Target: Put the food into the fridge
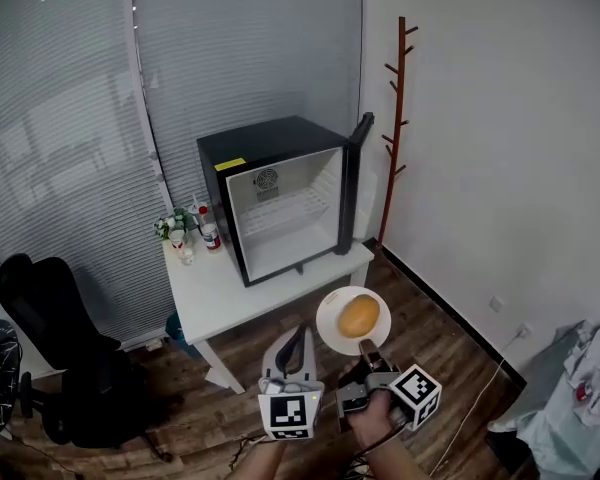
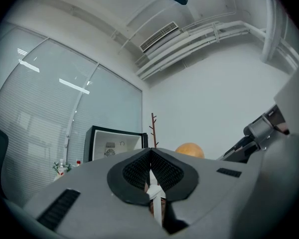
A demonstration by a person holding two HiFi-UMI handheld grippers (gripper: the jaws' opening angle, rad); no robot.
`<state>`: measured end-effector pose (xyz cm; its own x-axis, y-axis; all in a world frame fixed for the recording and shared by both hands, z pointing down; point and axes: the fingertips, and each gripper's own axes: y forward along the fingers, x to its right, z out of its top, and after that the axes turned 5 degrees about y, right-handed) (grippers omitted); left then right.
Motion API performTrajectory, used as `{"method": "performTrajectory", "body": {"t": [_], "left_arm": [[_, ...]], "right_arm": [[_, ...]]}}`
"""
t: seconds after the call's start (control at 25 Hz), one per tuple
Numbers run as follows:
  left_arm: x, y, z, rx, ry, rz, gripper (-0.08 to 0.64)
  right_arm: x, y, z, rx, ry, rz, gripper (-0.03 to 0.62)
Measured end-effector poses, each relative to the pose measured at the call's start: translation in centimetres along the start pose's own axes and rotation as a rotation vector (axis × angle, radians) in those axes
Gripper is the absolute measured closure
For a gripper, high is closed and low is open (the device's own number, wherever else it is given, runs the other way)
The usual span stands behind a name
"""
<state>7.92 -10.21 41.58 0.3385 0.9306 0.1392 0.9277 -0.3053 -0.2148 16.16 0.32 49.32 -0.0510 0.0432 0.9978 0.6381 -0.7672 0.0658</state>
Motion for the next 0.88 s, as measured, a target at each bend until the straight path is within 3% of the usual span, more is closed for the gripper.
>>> {"method": "performTrajectory", "body": {"t": [0.48,0.64,0.88], "left_arm": [[10.6,10.8,-0.2,-0.023,0.009,0.056,0.534],[11.0,12.1,-0.9,-0.046,0.041,0.1,0.534],[8.7,13.0,-1.2,-0.057,0.069,0.192,0.534]], "right_arm": [[-1.1,4.4,15.6,-0.044,0.01,0.006,0.56],[-1.2,6.2,16.9,-0.088,0.034,0.014,0.56],[-1.4,8.8,15.8,-0.181,0.038,0.022,0.56]]}}
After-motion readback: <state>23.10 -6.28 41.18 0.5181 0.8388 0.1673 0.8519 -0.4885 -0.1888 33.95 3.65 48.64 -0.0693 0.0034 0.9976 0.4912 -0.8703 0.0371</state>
